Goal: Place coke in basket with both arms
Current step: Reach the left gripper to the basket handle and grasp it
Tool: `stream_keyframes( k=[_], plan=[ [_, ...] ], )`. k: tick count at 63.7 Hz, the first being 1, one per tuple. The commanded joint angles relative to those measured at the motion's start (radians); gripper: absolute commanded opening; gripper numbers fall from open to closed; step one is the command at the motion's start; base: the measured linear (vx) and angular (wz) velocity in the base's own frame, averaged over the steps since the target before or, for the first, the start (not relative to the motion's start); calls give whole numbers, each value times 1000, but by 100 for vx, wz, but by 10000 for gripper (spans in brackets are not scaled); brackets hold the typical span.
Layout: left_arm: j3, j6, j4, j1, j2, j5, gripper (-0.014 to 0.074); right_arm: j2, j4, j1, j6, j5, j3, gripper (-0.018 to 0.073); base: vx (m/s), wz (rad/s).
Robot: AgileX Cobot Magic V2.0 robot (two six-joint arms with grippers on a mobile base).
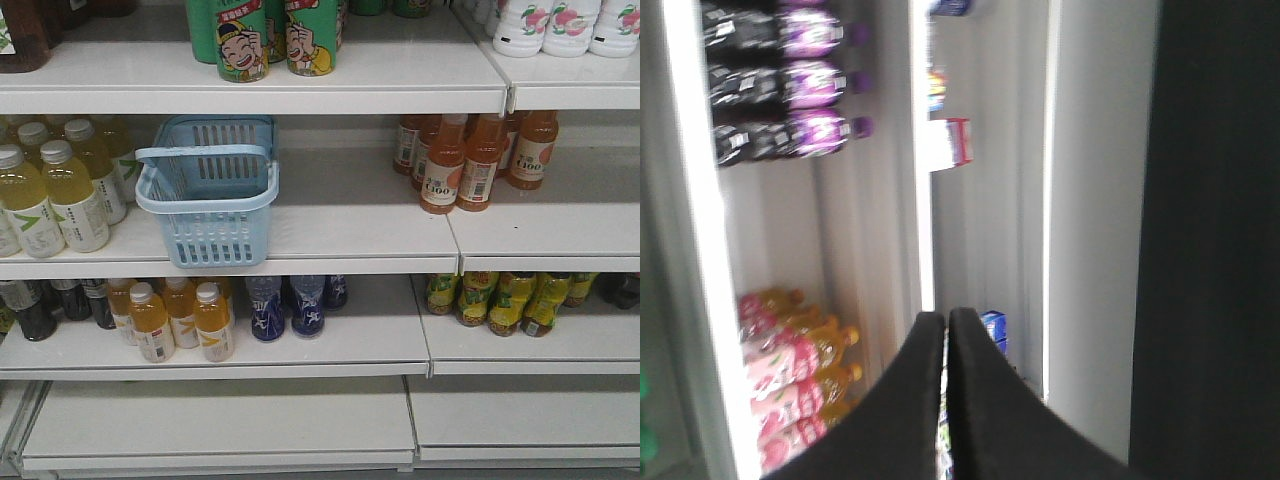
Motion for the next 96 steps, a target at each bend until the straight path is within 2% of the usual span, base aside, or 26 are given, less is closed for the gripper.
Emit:
stream_keyframes(
  k=[1, 5, 8, 16, 20, 27, 33, 42, 49, 56, 63, 67, 71, 76, 83, 96],
  plan=[
    [-102, -90, 172, -6, 131, -76, -6, -13, -9, -4, -5, -71, 7, -5, 0, 0],
    [-145, -199, 303, -6, 207, -114, -6, -13, -9, -4, -5, -71, 7, -5, 0, 0],
    [-163, -277, 455, -6, 265, -168, -6, -13, -9, -4, -5, -71, 7, -5, 0, 0],
    [-171, -606, 768, -6, 442, -429, -6, -13, -9, -4, -5, -71, 7, -5, 0, 0],
    [-171, -718, 921, -6, 546, -535, -6, -13, -9, -4, -5, -71, 7, -5, 0, 0],
    [-171, -773, 1108, -6, 699, -585, -6, -13, -9, -4, -5, -71, 7, -5, 0, 0],
    [-171, -772, 1191, -6, 807, -572, -6, -13, -9, -4, -5, -71, 7, -5, 0, 0],
    [-171, -772, 1227, -6, 957, -613, 24, -13, -9, -4, -5, -71, 7, -5, 0, 0],
    [-171, -773, 1223, -6, 1067, -625, 111, -13, -9, -4, -5, -71, 7, -5, 0, 0],
    [-171, -825, 1201, -6, 1195, -625, 262, -13, -9, -4, -5, -71, 7, -5, 0, 0],
    [-173, -919, 1104, -6, 1325, -680, 452, -13, -9, -4, -5, -71, 7, -5, 0, 0],
    [-188, -926, 1063, -6, 1393, -731, 545, -13, -9, -4, -5, -71, 7, -5, 0, 0],
    [-222, -926, 1060, -6, 1459, -780, 601, -13, -9, -4, -5, -71, 7, -5, 0, 0],
    [-284, -926, 1079, -7, 1537, -825, 633, -13, -9, -4, -5, -71, 7, -5, 0, 0],
    [-364, -928, 1110, -7, 1620, -808, 625, -13, -9, -4, -5, -71, 7, -5, 0, 0],
    [-469, -930, 1097, -7, 1731, -804, 584, -13, -9, -4, -5, -71, 7, -5, 0, 0]
  ],
)
